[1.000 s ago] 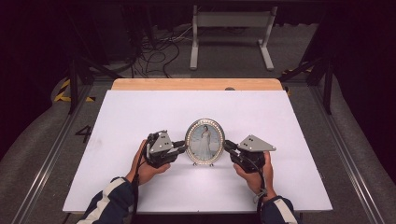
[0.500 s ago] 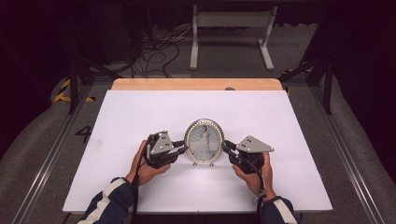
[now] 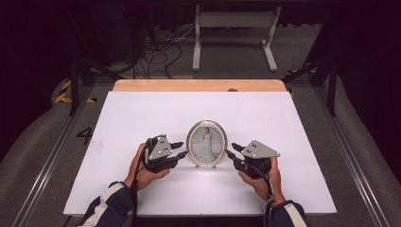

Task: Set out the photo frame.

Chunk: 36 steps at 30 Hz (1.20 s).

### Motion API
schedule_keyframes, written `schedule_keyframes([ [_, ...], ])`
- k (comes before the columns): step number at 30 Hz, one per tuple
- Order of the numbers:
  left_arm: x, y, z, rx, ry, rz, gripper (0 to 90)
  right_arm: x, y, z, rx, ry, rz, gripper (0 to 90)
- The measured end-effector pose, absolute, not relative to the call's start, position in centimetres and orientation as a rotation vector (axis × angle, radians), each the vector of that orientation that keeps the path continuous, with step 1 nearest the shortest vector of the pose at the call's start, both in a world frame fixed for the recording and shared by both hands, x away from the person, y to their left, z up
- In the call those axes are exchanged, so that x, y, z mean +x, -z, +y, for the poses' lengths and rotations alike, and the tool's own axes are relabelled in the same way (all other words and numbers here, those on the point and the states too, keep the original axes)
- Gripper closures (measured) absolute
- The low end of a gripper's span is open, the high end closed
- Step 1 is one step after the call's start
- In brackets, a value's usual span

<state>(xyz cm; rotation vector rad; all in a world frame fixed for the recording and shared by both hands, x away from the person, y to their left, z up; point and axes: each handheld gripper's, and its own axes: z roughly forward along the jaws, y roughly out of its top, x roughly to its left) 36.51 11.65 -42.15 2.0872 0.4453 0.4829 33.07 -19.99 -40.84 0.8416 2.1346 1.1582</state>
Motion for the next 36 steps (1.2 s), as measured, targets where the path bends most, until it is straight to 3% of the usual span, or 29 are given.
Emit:
schedule_keyframes([
  [13,35.5,42.3,13.2,2.102,-0.525,0.454,46.5,32.3,41.1,-20.6,0.817,-1.116,2.13,46.2],
  [36,34.9,43.1,13.6,2.128,-0.552,0.476,23.8,31.6,42.1,-22.2,0.845,-1.025,2.145,25.5],
])
